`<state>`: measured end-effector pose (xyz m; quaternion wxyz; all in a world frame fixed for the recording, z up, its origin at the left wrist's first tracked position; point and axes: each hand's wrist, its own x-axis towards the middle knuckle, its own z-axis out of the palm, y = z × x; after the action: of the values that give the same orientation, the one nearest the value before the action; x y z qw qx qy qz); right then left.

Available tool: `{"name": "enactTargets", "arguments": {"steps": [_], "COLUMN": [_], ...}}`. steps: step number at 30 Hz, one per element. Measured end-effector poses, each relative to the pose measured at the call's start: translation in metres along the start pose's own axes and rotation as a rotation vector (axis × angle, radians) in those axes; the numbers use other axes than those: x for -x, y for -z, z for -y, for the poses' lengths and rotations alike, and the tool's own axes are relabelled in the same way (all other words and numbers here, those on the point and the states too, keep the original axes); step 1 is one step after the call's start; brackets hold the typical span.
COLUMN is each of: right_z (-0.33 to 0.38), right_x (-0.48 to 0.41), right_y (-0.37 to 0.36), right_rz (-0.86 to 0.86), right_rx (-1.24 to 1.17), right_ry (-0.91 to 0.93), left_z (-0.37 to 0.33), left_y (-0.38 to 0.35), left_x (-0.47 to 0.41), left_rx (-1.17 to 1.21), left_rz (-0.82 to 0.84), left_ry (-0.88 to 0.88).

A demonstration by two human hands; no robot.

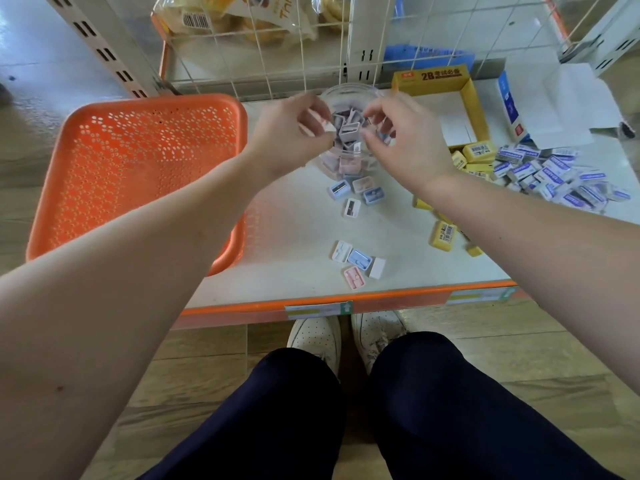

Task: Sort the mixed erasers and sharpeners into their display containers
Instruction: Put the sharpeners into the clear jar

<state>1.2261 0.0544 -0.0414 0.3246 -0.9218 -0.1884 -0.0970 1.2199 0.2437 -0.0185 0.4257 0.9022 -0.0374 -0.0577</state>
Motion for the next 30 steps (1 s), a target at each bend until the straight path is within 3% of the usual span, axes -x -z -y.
{"name": "enactTargets", "arguments": {"steps": [4,6,8,13,20,30], "right_z": [-0.009,-0.018,-0.028,-0.031,-0.017,-0.020], "right_x": [0.028,0.043,0.049,0.049,0.045,0.047], "right_y": [-0.002,-0.004,-0.004,-0.008,-0.023,-0.021], "right_rz": [0.203,0.344,0.414,0.476,0.515,0.547], "right_rx": [0.145,0.222,0.220,0.171,0.175,0.226], "right_ry": [0.084,0.069,0.023,-0.070,-0.076,-0.090], "left_z": [0.011,0.022,0.028,0.026,0.023,0.025], "left_y": [-0.011,-0.019,-0.023,-0.042,-0.080,-0.073], "left_x": [0.011,0.014,0.013,0.013,0.021,0.030], "left_rx": [-0.256,-0.477,-0.519,-0.564,-0.718,-0.600], "left_rz": [0.339,0.325,0.258,0.215,0.329,0.347], "left_ry": [0.066,0.019,0.026,0.006,-0.229,-0.203]}}
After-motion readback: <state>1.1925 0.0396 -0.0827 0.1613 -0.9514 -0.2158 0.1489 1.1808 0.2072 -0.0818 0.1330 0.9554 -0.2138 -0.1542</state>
